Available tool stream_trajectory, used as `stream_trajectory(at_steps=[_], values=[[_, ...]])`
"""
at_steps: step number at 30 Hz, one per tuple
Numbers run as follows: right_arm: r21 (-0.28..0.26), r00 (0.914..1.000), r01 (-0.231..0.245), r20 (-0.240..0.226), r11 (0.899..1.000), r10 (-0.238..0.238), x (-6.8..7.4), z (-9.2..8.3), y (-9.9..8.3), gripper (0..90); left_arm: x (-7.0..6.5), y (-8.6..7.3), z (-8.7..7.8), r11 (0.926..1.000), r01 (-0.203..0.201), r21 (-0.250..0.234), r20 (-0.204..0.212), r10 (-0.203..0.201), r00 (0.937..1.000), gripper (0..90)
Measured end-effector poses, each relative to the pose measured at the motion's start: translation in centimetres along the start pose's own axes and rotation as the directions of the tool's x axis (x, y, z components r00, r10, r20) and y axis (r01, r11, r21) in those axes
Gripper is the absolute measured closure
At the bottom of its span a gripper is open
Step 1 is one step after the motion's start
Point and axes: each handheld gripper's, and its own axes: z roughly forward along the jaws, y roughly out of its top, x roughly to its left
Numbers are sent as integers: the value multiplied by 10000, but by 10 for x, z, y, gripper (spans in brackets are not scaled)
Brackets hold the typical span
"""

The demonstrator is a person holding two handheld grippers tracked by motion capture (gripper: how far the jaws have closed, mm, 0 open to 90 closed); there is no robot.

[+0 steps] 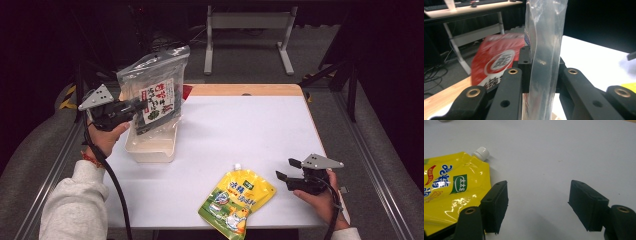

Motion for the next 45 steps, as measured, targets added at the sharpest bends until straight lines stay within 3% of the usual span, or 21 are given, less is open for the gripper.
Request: stream_trajectory(at_steps=[4, 7, 15, 19, 30, 32, 35, 40, 45], values=[[33, 10000, -33, 26, 10000, 33, 1, -2, -2, 318, 5, -8, 2, 9998, 50, 169, 94, -51, 9999, 776], [50, 9999, -68, 75, 10000, 67, 1, -4, -3, 317, 7, -14, 5, 9993, -90, 362, -68, 93, 9999, 776], [97, 9999, -50, 110, 9999, 49, 2, -6, -6, 313, 15, -23, 7, 9993, 123, 363, 63, -125, 9999, 776], [60, 10000, -61, 69, 10000, 61, 3, -7, -5, 311, 9, -27, 15, 9954, -304, 913, -66, 311, 9995, 775], [114, 9998, 188, -59, 9998, -187, 8, -5, -3, 307, 10, -36, 18, 9972, -174, 733, 121, 165, 9998, 776], [78, 9997, 222, -75, 9997, -222, 9, -6, -2, 307, 13, -39, 19, 9986, 0, 529, 286, -15, 9996, 775], [35, 9997, 221, -144, 9997, -220, 10, -5, -2, 308, 17, -36, 22, 9979, -273, 587, 458, 246, 9986, 774], [104, 9992, 306, -276, 9995, -303, 13, -1, 0, 308, 23, -36, 26, 9984, -267, 505, 607, 236, 9979, 774], [165, 9982, 440, -412, 9989, -433, 16, 1, 1, 308, 41, -59, 15, 9985, 133, 530, 781, -174, 9968, 771]])
